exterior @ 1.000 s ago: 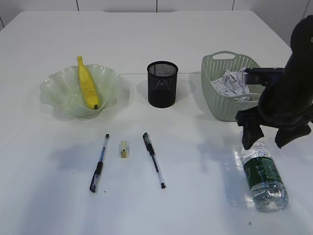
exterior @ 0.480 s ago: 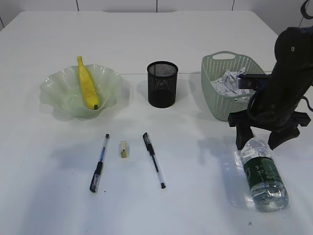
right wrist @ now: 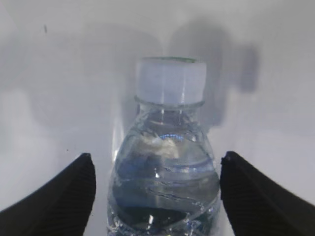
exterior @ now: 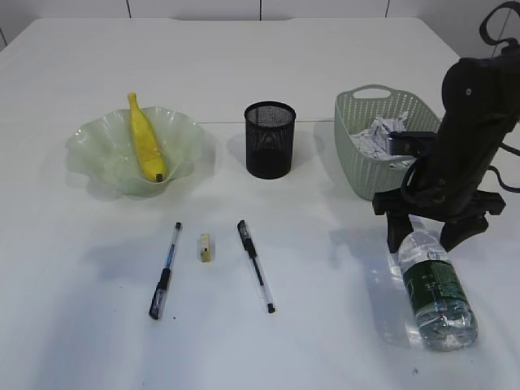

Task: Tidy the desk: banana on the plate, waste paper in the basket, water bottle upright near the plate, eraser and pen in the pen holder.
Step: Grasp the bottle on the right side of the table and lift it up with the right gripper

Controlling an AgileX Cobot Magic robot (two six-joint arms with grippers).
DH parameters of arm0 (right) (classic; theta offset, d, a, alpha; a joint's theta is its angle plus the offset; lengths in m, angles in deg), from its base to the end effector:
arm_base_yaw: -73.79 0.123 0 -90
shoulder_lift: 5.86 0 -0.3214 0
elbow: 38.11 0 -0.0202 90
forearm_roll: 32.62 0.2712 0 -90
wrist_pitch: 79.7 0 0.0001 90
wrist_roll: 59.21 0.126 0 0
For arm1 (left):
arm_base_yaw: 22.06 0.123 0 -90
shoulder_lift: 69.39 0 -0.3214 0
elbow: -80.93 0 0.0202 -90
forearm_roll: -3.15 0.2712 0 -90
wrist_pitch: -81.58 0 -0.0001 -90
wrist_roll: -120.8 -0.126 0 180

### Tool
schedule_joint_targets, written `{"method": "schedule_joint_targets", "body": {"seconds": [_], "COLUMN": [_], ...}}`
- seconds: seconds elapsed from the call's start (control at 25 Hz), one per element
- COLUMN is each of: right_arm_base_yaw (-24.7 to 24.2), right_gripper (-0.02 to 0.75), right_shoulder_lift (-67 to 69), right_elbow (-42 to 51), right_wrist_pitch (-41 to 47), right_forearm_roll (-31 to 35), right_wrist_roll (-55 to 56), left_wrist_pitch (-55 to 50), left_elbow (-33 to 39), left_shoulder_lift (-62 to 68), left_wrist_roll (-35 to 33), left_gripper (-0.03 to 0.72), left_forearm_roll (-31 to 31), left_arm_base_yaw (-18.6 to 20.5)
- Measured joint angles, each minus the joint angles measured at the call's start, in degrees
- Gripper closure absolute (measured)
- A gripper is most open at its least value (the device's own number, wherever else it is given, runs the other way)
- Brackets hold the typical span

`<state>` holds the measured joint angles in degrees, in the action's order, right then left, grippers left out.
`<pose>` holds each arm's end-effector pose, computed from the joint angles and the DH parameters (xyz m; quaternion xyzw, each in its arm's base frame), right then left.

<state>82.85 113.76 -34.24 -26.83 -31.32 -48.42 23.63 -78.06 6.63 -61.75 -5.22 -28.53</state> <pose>0.3987 0.0659 0.1439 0.0216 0.9992 0.0146 0.0297 0.2440 -0.0433 0.3086 0.0522 0.9726 -0.0761 0.2136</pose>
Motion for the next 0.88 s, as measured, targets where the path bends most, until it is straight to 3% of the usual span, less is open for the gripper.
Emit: {"method": "schedule_joint_targets", "body": {"seconds": [0.68, 0.88], "right_arm_base_yaw": [0.0, 0.0], "right_gripper": [0.15, 0.224], "right_shoulder_lift": [3.21, 3.21], "right_elbow": [-1.68, -1.78], "right_wrist_pitch": [0.0, 0.0], "right_forearm_roll": [-2.4, -2.63], "right_wrist_roll": [0.27, 0.27], "left_wrist_pitch": [0.12, 0.24], "left_elbow": [0.0, 0.0], "left_shoulder_lift": [0.0, 0.0], "left_wrist_roll": [0.0, 0.0], "left_gripper": [0.375, 0.375], "left_forearm_roll": [-0.09, -0.1], "left_arm_base_yaw": [0.0, 0.0]}}
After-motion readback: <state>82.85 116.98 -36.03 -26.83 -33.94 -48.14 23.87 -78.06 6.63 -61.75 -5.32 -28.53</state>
